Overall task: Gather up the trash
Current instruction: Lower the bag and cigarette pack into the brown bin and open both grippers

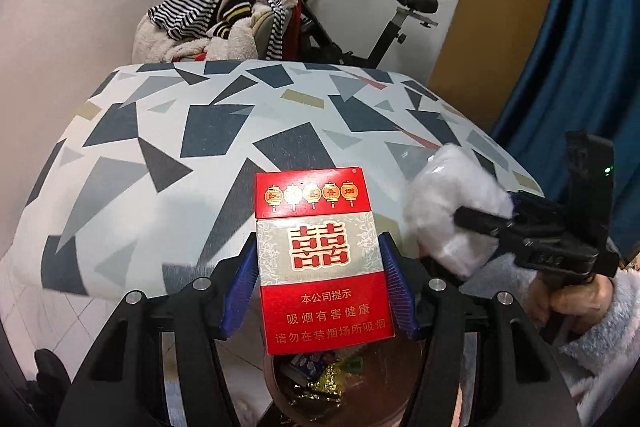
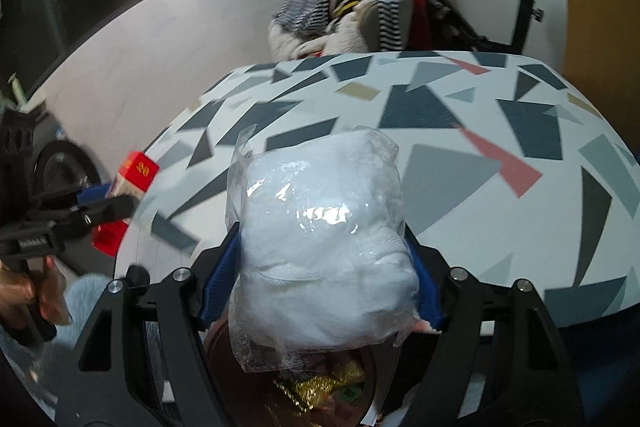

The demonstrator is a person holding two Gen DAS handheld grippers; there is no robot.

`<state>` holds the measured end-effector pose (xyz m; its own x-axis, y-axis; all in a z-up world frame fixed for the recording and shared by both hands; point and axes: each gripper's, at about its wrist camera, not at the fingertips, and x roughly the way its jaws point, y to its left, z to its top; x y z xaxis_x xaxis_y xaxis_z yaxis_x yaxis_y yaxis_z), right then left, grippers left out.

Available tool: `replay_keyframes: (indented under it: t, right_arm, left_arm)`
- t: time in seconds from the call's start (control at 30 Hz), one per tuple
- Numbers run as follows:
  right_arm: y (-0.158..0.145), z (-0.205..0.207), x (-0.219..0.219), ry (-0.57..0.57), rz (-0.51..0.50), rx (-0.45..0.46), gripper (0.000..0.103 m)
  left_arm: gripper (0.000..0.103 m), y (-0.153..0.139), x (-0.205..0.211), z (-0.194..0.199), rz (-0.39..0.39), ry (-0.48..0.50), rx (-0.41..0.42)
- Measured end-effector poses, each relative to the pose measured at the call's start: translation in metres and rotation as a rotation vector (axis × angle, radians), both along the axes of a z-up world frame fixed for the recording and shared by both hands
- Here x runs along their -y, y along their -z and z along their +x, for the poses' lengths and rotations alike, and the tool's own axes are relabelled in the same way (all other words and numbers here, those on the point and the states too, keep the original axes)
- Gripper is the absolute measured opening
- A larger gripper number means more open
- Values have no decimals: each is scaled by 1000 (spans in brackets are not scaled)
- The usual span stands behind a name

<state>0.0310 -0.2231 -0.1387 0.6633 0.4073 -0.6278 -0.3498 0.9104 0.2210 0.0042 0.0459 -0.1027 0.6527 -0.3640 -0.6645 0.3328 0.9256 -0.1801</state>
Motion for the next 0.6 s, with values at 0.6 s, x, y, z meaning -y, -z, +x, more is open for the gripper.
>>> replay_keyframes:
  t: [0.6]
  right_arm:
    - [44, -34, -54, -213, -93, -121, 74]
  left_arm:
    - [57, 10, -24, -35, -30, -15, 26]
